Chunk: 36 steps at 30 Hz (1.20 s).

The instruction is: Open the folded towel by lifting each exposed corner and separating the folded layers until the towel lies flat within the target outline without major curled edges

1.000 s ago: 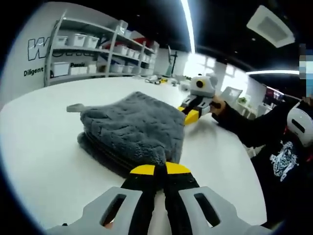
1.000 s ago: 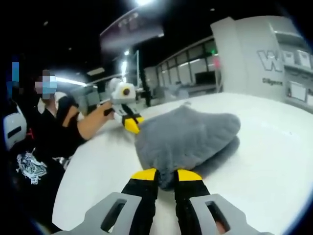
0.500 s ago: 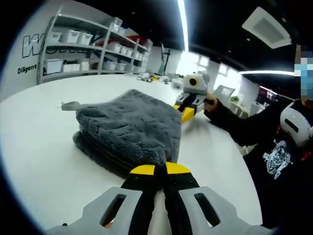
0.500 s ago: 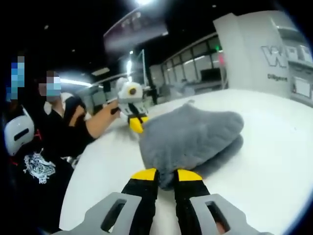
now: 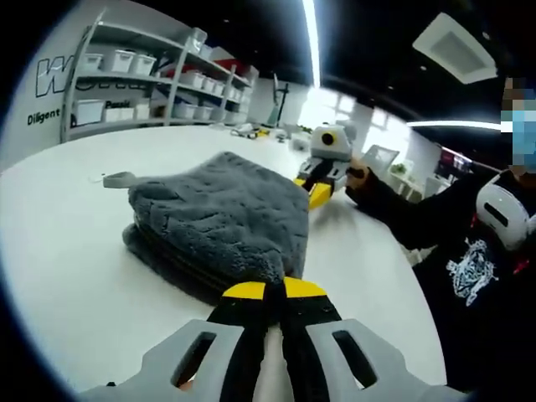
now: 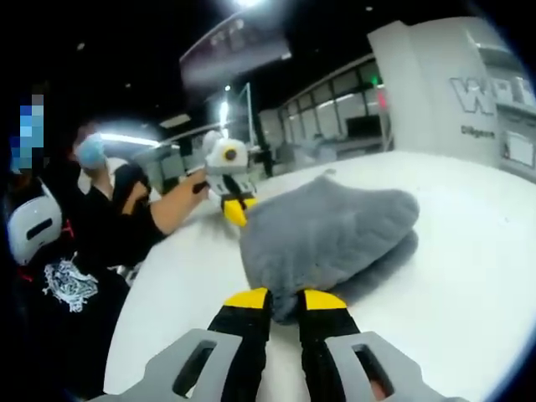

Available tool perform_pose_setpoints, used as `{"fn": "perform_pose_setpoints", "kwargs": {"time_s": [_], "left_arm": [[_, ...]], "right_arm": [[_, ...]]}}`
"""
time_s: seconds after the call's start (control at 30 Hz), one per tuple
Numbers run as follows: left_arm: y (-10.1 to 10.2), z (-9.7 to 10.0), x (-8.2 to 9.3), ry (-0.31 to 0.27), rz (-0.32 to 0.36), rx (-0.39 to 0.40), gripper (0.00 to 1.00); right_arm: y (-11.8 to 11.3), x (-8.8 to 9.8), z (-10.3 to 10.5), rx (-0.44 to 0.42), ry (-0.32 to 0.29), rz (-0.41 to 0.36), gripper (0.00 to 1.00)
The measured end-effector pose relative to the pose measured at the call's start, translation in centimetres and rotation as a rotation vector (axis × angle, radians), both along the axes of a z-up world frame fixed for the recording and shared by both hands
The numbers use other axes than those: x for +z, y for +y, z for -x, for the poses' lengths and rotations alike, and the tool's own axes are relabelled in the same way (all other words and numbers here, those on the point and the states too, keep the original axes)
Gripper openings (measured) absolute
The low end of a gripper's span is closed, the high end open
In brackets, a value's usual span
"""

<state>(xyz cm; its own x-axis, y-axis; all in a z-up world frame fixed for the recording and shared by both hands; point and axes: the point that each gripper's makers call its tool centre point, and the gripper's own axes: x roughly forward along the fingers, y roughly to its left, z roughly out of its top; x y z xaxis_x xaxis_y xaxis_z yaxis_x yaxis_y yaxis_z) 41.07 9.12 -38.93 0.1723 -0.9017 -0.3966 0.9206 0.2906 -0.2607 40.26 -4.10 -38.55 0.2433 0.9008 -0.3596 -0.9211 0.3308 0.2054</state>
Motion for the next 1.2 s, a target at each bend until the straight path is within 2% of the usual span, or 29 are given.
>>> {"fn": "perform_pose_setpoints", "kwargs": {"time_s": [0.33, 0.43, 0.47, 0.5, 0.53, 0.6, 0.67, 0.77, 0.87, 0.93, 0.97, 1.0, 1.03, 1.07, 1.2], "left_arm": [[0.0, 0.1, 0.0, 0.000, 0.004, 0.000, 0.04], [0.4, 0.4, -0.1, -0.030, 0.002, -0.020, 0.08], [0.7, 0.5, -0.4, -0.072, -0.020, -0.053, 0.10], [0.9, 0.5, -0.7, -0.090, -0.034, -0.054, 0.14], [1.1, 0.5, -0.8, -0.084, -0.037, -0.041, 0.19], [1.7, 0.3, -1.1, -0.093, -0.065, -0.040, 0.33], [2.1, 0.2, -1.2, -0.094, -0.074, -0.033, 0.40], [2.3, -0.6, -0.4, -0.129, -0.053, 0.002, 0.55], [2.2, -1.1, 0.7, -0.143, -0.006, 0.038, 0.77], [2.3, -1.9, 1.2, -0.160, 0.007, 0.083, 0.94], [2.3, -2.5, 1.5, -0.167, 0.018, 0.117, 0.98], [2.8, -3.0, 1.6, -0.170, -0.001, 0.145, 1.00], [2.9, -3.6, 1.8, -0.168, 0.009, 0.178, 1.00], [3.1, -4.0, 2.0, -0.168, 0.017, 0.199, 1.00], [3.3, -4.2, 2.1, -0.134, 0.035, 0.222, 1.00]], "right_arm": [[-0.1, 0.0, 0.0, -0.003, -0.003, -0.001, 0.08], [-0.2, 0.1, 0.0, -0.002, -0.007, -0.004, 0.09], [-0.3, 0.1, 0.0, -0.001, -0.008, -0.005, 0.09], [-0.3, 0.1, 0.2, 0.011, -0.019, -0.001, 0.10], [-0.4, 0.0, 0.4, 0.034, -0.051, 0.015, 0.10], [-0.6, 0.0, 0.5, 0.031, -0.053, 0.021, 0.13], [-0.9, 0.2, 0.2, 0.022, -0.049, 0.010, 0.14], [-1.1, 0.6, 0.4, 0.032, -0.033, -0.013, 0.22], [-1.2, 1.0, 0.4, 0.026, -0.043, -0.025, 0.34], [-1.3, 1.3, -0.3, -0.013, -0.055, -0.033, 0.60], [-1.3, 1.5, -0.8, -0.037, -0.069, -0.039, 0.74], [-1.4, 1.8, -1.4, -0.066, -0.083, -0.047, 0.89], [-1.5, 2.2, -1.8, -0.088, -0.091, -0.060, 0.99], [-1.9, 2.5, -2.4, -0.128, -0.098, -0.067, 0.97], [-2.9, 3.9, -3.9, -0.197, -0.096, -0.131, 1.00]]}}
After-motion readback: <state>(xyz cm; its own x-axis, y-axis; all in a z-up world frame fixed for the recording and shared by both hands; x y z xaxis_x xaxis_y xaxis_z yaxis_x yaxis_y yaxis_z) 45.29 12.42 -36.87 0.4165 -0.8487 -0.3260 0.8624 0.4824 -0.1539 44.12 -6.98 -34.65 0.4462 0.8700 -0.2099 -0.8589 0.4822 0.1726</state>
